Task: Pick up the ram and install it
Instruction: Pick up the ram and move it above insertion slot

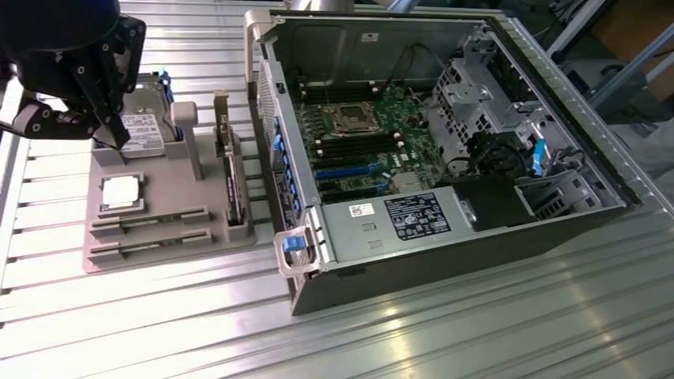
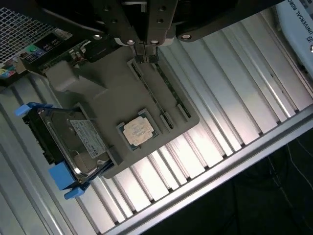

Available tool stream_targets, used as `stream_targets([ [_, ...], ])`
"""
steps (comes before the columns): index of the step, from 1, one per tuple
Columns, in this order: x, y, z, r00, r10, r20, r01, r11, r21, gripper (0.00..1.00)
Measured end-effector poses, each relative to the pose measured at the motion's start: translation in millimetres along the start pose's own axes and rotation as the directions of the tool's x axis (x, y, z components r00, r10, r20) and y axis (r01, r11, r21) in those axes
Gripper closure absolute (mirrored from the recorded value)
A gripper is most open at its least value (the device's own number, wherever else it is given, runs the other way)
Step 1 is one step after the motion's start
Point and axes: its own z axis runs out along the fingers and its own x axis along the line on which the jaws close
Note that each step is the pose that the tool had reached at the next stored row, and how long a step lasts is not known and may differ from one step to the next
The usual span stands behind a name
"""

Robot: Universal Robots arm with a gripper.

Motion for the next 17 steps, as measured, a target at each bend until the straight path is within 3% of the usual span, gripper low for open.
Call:
stream_targets([
  [3, 0.0, 0.0, 0.0, 0.9985, -0.056, -0.0025, 0.055, 0.9985, -0.0013, 0.89],
  [7, 0.0, 0.0, 0.0, 0.9904, -0.138, -0.0060, 0.138, 0.9904, -0.0037, 0.89],
  [11, 0.0, 0.0, 0.1, 0.9753, -0.221, -0.0092, 0.220, 0.9754, -0.0062, 0.89],
  [17, 0.0, 0.0, 0.3, 0.9561, -0.293, -0.0120, 0.293, 0.9561, -0.0087, 0.89],
])
